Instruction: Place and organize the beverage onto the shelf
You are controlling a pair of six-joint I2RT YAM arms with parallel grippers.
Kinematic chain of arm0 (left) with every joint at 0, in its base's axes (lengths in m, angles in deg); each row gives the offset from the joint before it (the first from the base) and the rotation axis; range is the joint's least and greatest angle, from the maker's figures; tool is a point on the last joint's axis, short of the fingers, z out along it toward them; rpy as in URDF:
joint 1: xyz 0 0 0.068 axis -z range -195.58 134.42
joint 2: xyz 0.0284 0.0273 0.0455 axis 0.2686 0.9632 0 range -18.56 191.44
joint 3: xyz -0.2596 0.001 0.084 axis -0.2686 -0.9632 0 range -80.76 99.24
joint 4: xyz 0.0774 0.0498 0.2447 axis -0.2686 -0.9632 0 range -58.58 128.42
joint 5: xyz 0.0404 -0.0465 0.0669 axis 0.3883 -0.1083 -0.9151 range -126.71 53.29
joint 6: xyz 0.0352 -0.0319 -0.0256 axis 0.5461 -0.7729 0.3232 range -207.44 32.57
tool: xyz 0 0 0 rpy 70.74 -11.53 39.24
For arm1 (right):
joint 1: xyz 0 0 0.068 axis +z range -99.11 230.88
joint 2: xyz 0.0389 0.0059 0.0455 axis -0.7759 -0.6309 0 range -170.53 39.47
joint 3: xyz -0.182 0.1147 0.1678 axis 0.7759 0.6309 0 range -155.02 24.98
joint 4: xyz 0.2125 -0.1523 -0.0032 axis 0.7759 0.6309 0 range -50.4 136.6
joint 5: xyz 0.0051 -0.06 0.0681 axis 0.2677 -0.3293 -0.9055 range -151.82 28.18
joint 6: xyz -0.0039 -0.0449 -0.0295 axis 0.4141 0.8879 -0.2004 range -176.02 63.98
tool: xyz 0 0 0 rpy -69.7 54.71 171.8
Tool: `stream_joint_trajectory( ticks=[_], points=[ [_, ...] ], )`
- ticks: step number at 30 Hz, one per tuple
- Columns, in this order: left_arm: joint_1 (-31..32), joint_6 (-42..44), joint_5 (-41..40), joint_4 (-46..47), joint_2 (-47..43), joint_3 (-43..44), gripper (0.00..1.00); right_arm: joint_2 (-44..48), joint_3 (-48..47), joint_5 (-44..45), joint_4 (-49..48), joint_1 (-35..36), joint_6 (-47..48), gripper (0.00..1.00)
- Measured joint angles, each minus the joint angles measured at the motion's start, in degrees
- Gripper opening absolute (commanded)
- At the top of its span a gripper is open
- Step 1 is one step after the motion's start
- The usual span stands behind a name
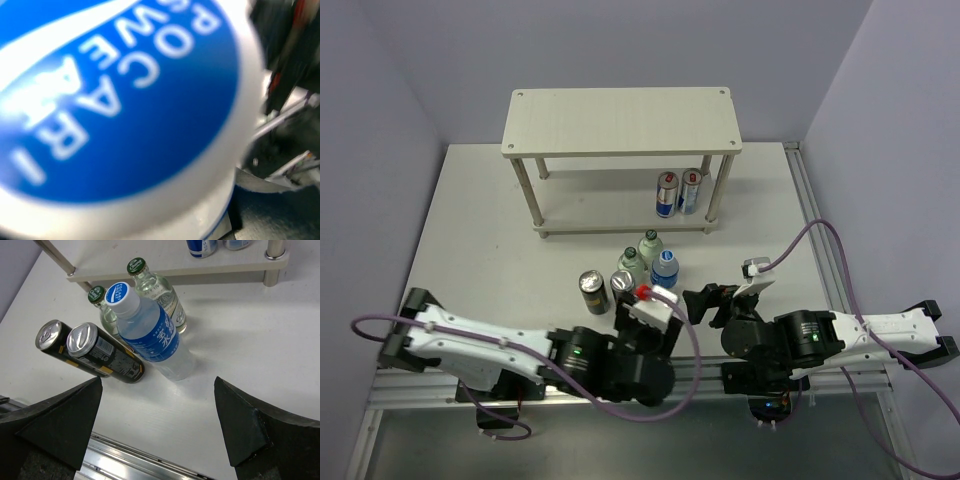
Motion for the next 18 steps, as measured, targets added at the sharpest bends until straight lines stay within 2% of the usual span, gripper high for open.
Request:
stream_joint_trajectory(
  ticks=[3,5,10,13,18],
  points=[
    [-1.6,7.5,-1.4,1.7,-8.2,-0.4,0.0,-0.1,0.0,0.0,-0.2,0.0,0.0,1.0],
    [-5.7,13.5,0.2,6.4,-14.1,-2.4,0.0,-0.1,0.3,0.2,-0.5,0.0,0.0,1.0],
    [-25.8,28.5,5.3,20.5,-28.7,-12.5,0.0,-1.3,0.6,0.2,-0.5,0.0,0.0,1.0],
    [-34.4,33.6,8.9,23.4,-30.7,-14.3,0.0,-1.7,0.6,0.2,-0.6,0.0,0.0,1.0],
    [-45.7,37.4,18.9,29.8,-25.8,-15.6,0.0,-1.7,0.6,0.3,-0.6,0.0,0.0,1.0]
  ],
)
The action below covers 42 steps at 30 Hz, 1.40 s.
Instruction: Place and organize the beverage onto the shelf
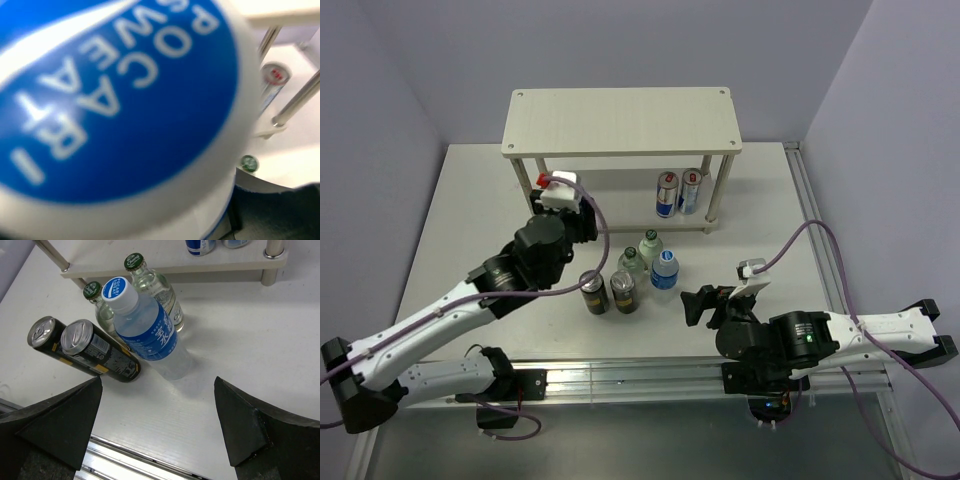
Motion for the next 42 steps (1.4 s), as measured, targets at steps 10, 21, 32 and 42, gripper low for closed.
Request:
stream_joint_trajectory(
  ticks=[10,21,32,42],
  points=[
    [-9.6,0.5,9.9,9.7,11.7,-13.2,0.0,0.2,0.1,0.1,-0.8,0.0,0.5,1.0],
    [-17.0,-0.4,10.2,23.5,16.0,-15.8,0.0,-0.7,0.9,0.1,-2.3,0.0,1.7,0.99],
    [-24.9,-1.5,10.2,35.1,23.2,-17.9,0.0,-1.2,0.9,0.1,-2.3,0.0,1.7,1.0],
    [-26.2,-1.0,9.2,43.9,29.9,-17.3,0.0,-1.6,0.9,0.3,-2.6,0.0,1.9,1.0]
  ],
)
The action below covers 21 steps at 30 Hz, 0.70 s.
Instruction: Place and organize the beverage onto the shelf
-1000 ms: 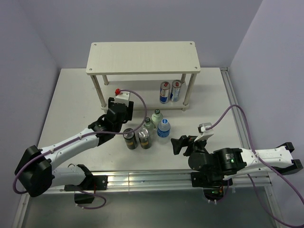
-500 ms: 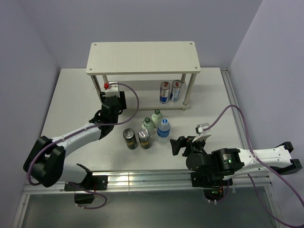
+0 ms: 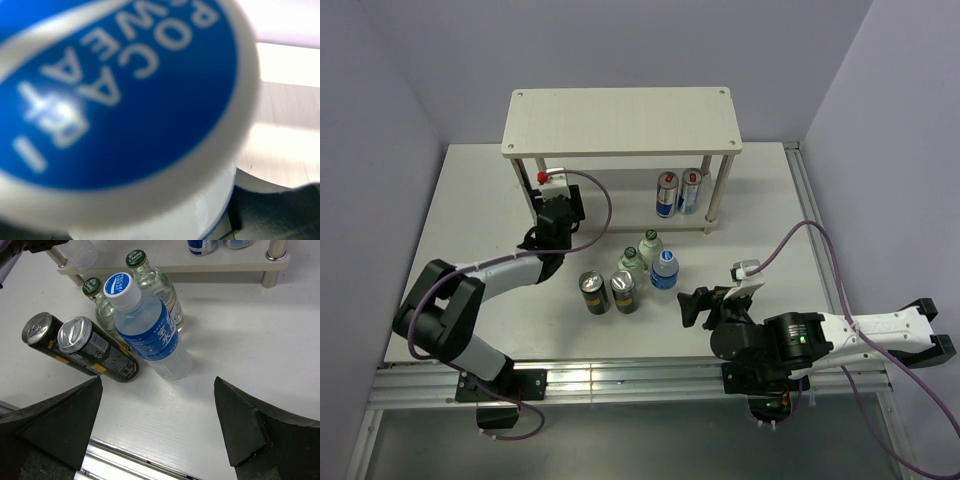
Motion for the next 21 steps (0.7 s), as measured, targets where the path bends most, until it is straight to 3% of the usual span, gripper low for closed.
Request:
stream_joint_trajectory(
  ticks=[11,12,13,16,19,21],
  points=[
    [-2.3,0.2,-0.2,1.2,8.5,8.4,0.02,-0.9,0.0,0.0,0.1,0.0,-0.2,1.0],
    [-2.5,0.2,0.0,0.7,8.9,9.0,0.06,-0.8,0.0,0.0,0.0,0.0,-0.2,1.0],
    [-2.9,0.1,-0.1,0.4,9.5,9.7,0.22,-0.7,0.0,0.0,0.0,0.0,-0.2,1.0],
    [-3.2,0.2,-0.1,0.3,10.4,10.8,0.46,-0.4,0.0,0.0,0.0,0.0,-0.2,1.0],
    [-3.2,0.2,0.0,-0.2,10.8,11.3,0.64,-0.4,0.0,0.0,0.0,0.0,-0.2,1.0],
    [-3.3,0.2,0.2,-0.5,10.9,11.6,0.69,-0.4,0.0,0.0,0.0,0.0,-0.2,1.0]
  ],
)
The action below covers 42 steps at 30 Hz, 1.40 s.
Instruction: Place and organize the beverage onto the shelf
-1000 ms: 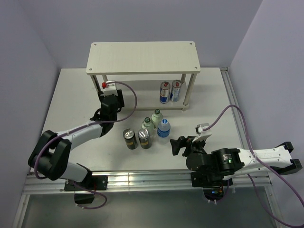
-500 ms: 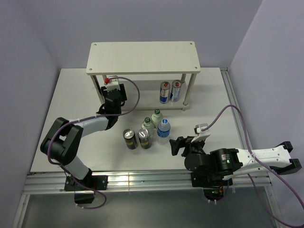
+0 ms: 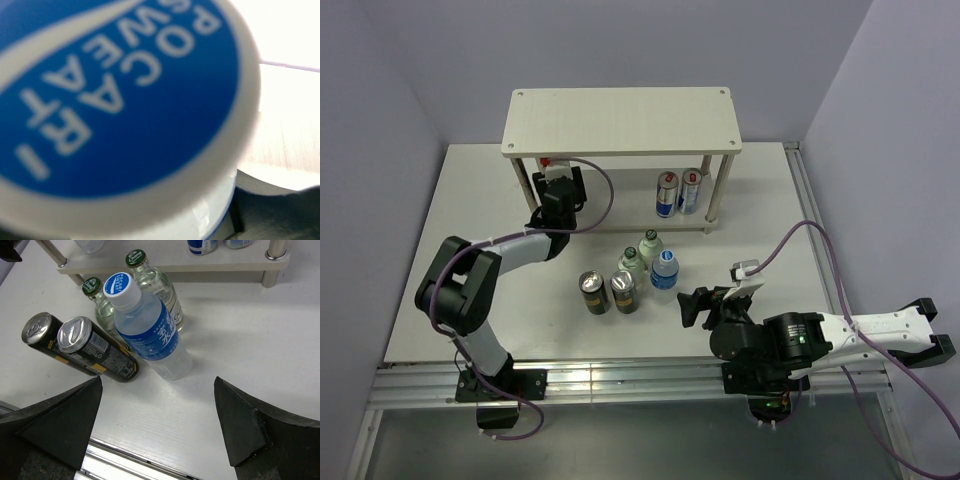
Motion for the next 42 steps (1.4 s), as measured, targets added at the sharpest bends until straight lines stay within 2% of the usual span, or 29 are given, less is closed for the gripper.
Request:
stream_joint_trajectory(
  ticks=[1,2,3,4,9,17,26,35,38,42],
  points=[
    [0.0,0.0,0.1,-0.1,0.0,0.0,0.72,0.0,0.0,0.0,0.0,0.0,0.0,1.0],
    [-0.1,0.0,0.3,-0.2,0.0,0.0,0.81,0.0,0.0,0.0,0.0,0.0,0.0,1.0],
    [-0.1,0.0,0.4,-0.3,0.0,0.1,0.82,0.0,0.0,0.0,0.0,0.0,0.0,1.0],
    [-0.1,-0.3,0.8,-0.4,0.0,0.2,0.93,0.0,0.0,0.0,0.0,0.0,0.0,1.0],
    [0.0,-0.7,2.0,-1.4,-0.1,0.4,0.99,0.0,0.0,0.0,0.0,0.0,0.0,1.0],
    [1.0,-2.1,3.6,-5.4,-5.4,-2.7,0.99,0.1,0.0,0.0,0.0,0.0,0.0,0.99],
    [6.4,-3.0,-0.9,-9.9,-17.0,-8.0,0.99,0.1,0.0,0.0,0.0,0.0,0.0,0.99],
    [16.8,-3.9,-7.1,-19.3,-31.3,-8.4,0.99,0.1,0.0,0.1,0.1,0.1,-0.2,0.99],
    [24.3,-3.6,-10.0,-24.0,-33.9,-7.1,0.99,0.0,0.0,0.5,0.6,0.2,-1.3,0.99],
    [39.8,-3.7,-13.2,-29.6,-34.0,-3.9,0.99,0.0,-0.1,2.0,4.9,0.2,-6.6,1.0]
  ],
)
